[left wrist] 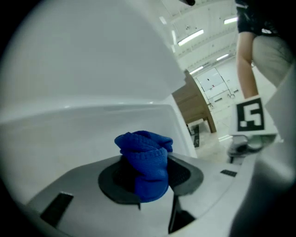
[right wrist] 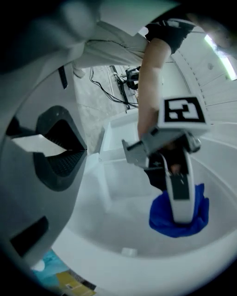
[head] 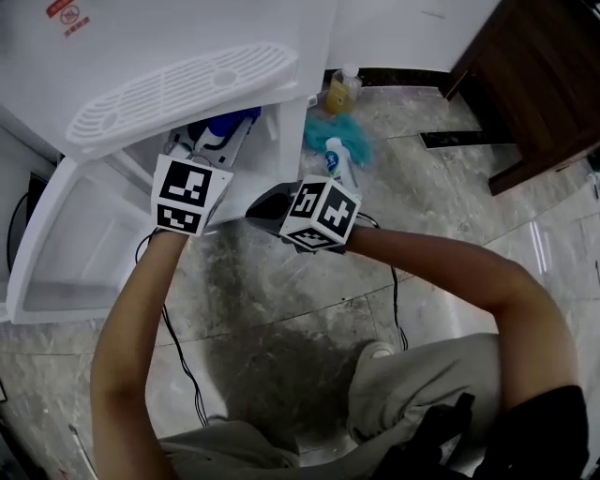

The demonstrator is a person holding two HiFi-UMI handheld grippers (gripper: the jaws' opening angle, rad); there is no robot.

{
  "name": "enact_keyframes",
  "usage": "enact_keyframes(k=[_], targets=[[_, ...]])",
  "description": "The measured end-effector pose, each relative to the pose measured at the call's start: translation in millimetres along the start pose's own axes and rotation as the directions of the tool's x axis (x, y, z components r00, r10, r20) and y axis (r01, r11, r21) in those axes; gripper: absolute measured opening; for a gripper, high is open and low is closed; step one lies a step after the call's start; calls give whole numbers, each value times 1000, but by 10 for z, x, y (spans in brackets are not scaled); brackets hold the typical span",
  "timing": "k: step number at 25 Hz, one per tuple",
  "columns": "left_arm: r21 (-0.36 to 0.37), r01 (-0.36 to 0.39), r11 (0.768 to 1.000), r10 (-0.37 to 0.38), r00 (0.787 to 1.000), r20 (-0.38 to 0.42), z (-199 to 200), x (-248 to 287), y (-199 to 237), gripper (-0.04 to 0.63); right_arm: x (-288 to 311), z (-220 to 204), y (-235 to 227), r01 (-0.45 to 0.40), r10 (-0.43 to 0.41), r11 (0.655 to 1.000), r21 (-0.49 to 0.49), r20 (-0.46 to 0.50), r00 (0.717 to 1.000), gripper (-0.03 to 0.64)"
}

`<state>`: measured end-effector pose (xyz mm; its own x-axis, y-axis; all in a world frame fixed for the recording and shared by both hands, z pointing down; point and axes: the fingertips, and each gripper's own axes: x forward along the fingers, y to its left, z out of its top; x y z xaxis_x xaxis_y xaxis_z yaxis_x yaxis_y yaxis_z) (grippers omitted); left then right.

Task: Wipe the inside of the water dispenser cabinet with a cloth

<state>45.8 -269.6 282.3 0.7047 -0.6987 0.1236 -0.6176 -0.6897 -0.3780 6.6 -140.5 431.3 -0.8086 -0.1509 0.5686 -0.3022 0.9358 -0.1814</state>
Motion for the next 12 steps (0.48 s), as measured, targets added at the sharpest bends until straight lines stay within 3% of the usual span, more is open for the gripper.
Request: enact_keyframes(k=[6, 12], targets=[[53, 109, 993, -98, 980, -171, -547, -895, -226, 144, 189, 382, -72, 36, -36, 999, 5, 43, 998, -2], [10, 245, 969, -232, 929, -287, -990, -1523, -489, 144, 339, 707, 62, 28, -32, 999, 37, 94, 995, -2]])
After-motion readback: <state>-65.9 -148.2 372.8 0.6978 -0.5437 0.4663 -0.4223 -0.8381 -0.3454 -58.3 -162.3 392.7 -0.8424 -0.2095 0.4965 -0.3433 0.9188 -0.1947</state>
